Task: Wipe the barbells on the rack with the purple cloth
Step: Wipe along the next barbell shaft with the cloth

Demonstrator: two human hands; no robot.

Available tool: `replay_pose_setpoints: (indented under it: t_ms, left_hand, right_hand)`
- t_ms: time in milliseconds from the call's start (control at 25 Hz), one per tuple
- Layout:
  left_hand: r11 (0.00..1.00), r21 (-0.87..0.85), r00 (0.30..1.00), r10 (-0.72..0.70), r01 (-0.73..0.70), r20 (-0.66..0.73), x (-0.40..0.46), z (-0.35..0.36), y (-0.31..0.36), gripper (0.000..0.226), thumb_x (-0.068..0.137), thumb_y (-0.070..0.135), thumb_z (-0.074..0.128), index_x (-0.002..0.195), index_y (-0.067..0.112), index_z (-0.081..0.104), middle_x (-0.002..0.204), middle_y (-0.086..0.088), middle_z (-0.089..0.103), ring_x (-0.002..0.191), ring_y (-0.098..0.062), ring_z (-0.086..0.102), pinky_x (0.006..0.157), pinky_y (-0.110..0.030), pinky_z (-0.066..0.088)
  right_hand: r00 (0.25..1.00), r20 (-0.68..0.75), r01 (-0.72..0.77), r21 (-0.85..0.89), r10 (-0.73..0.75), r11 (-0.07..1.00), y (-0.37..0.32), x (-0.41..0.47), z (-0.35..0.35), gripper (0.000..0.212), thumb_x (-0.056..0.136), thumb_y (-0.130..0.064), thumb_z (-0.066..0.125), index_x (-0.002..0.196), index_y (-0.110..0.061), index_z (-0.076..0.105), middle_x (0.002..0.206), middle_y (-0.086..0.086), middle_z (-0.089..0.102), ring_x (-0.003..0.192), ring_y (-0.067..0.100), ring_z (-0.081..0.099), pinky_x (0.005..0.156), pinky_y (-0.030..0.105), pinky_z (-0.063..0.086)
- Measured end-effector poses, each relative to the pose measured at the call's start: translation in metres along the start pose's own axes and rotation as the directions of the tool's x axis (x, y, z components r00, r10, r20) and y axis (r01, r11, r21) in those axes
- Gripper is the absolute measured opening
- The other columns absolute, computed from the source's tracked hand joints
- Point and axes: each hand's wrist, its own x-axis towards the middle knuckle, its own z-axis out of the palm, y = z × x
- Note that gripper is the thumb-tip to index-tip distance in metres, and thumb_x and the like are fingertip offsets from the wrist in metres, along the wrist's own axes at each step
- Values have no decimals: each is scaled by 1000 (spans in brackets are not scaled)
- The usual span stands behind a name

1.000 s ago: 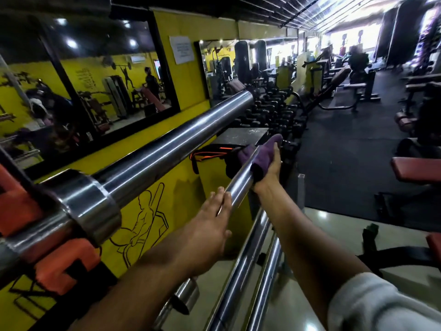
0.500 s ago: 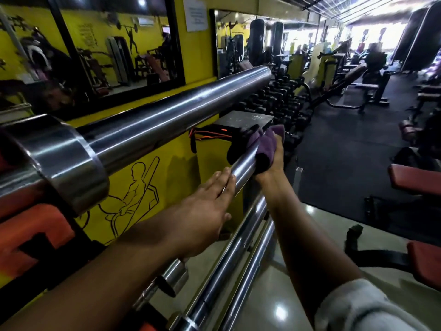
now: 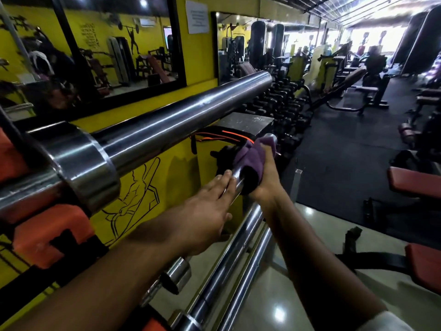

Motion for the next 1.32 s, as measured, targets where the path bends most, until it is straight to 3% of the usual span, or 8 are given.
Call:
replay_pose_setpoints:
  t_ms: [160, 240, 360, 520, 680, 880, 1160, 1320]
  left_hand:
    - [1000, -24, 1000, -18, 18, 18, -2, -4, 0, 70, 108, 32, 32, 157, 24, -18, 161, 9, -32, 149, -8, -21, 124, -31, 4]
    - [999, -28, 998, -40, 41, 43, -3, -8, 3, 71, 108, 31, 33, 157, 23, -17, 162, 7, -29, 150, -10, -19, 124, -31, 2]
    - [996, -53, 997, -63, 66, 53, -5, -16, 8, 72, 108, 34, 36, 157, 24, -15, 163, 10, -26, 152, -11, -13, 123, -30, 3]
    - [993, -18, 992, -115, 115, -58, -37, -25, 9, 63, 105, 41, 41, 159, 34, 8, 164, 20, 0, 151, -9, 16, 121, -35, 24]
    - [991, 24, 991, -132, 132, -29, -106, -21, 7, 60, 102, 59, 21, 158, 39, 11, 162, 27, 0, 148, 2, 15, 120, -32, 28]
    - [976, 55, 949, -189, 209, -253, -122, 6, 25, 83, 86, 57, -7, 159, 26, 19, 165, 12, 16, 148, -7, 19, 115, -17, 13]
    - [990, -5, 968, -140, 142, -210, -167, 14, 21, 59, 100, 48, 15, 156, 37, -3, 162, 24, -17, 146, 9, -18, 121, -18, -3]
    - [985, -62, 968, -169, 160, -183, -191, 20, 25, 70, 107, 20, 35, 153, 43, -13, 156, 32, -28, 145, 9, -20, 124, -27, 4]
  right_hand:
    - [994, -42, 101, -50, -103, 994, -34, 23, 5, 29, 100, -50, 42, 97, -26, 58, 70, -13, 74, 66, 2, 71, 69, 29, 58]
    - [993, -84, 81, -15, -82, 997, -32, 15, 2, 33, 100, -51, 47, 98, -21, 61, 74, -7, 73, 67, 8, 71, 68, 27, 59]
    - [997, 66, 22, 221, -38, 975, -15, 5, -14, 48, 88, -51, 68, 115, -12, 66, 100, 6, 70, 88, 22, 70, 84, 36, 57]
    - [993, 119, 2, 187, -25, 982, 24, -33, -8, 62, 83, -58, 71, 121, -10, 65, 104, 11, 71, 93, 28, 69, 95, 44, 53]
    - [998, 18, -69, 185, 67, 980, 24, -56, 25, 63, 82, -53, 75, 124, -8, 65, 85, 6, 73, 68, 24, 70, 68, 38, 61]
    - [994, -43, -95, 138, 102, 986, 75, -96, 36, 48, 81, -41, 80, 116, -11, 67, 86, 5, 74, 65, 22, 71, 65, 36, 59]
    - [993, -98, -46, 151, 61, 987, 20, -58, 30, 56, 82, -36, 79, 128, -8, 63, 80, 3, 72, 56, 19, 69, 52, 31, 57]
    - [997, -67, -39, 142, 49, 989, 66, -89, 38, 51, 82, -41, 79, 119, -8, 68, 81, 4, 74, 62, 21, 69, 66, 37, 60]
